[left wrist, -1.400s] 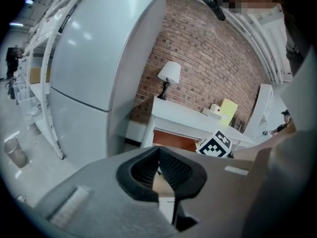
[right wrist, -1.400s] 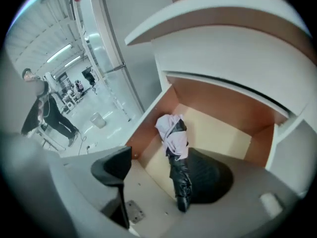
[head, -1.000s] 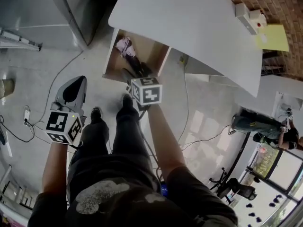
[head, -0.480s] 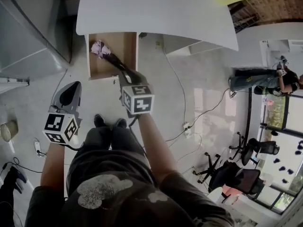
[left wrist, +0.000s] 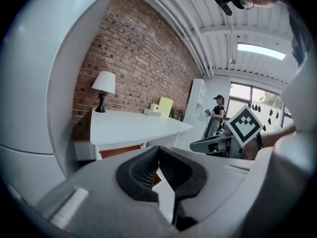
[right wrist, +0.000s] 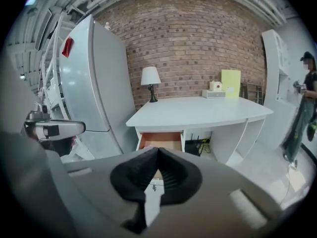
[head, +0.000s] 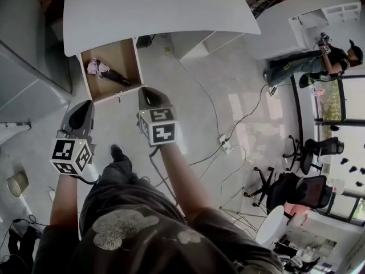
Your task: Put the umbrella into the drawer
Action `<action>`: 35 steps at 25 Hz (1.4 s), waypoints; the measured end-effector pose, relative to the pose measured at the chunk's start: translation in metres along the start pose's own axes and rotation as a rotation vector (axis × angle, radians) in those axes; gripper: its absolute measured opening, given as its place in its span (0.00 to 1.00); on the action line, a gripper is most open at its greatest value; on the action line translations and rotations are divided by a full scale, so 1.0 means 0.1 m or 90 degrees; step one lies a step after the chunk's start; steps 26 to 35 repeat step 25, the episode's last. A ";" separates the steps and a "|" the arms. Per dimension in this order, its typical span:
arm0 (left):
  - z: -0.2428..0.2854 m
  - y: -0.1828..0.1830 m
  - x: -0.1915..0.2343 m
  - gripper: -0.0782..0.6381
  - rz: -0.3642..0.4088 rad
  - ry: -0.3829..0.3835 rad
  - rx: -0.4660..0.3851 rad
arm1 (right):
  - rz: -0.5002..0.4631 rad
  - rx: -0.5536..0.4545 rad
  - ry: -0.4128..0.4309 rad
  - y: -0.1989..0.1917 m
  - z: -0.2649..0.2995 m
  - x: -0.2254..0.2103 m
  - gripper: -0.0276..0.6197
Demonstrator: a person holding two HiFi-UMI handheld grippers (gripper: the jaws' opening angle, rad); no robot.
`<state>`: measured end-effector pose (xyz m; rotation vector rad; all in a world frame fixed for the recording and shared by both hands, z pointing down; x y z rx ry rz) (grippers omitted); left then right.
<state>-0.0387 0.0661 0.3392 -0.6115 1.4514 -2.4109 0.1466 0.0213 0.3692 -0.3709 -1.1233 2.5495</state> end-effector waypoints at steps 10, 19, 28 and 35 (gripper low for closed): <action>-0.59 -0.08 -0.79 0.12 0.026 0.000 -0.032 | 0.010 -0.075 -0.004 -0.22 -1.10 -0.05 0.05; -1.05 -0.30 -1.33 0.12 0.040 0.001 -0.065 | -0.007 -0.116 0.004 -0.54 -1.77 0.06 0.05; -1.45 -0.33 -1.72 0.12 0.054 -0.009 -0.082 | -0.018 -0.142 0.005 -0.66 -2.31 0.18 0.05; -1.45 -0.33 -1.72 0.12 0.054 -0.009 -0.082 | -0.018 -0.142 0.005 -0.66 -2.31 0.18 0.05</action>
Point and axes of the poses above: the fingertips, and each gripper's own axes: z forward along the fingers, x to its left, y out of its top, the point moved 3 cm from there along -z, backward along the fingers, and after that the axes turned 5 degrees about x, right-handed, at the moved point
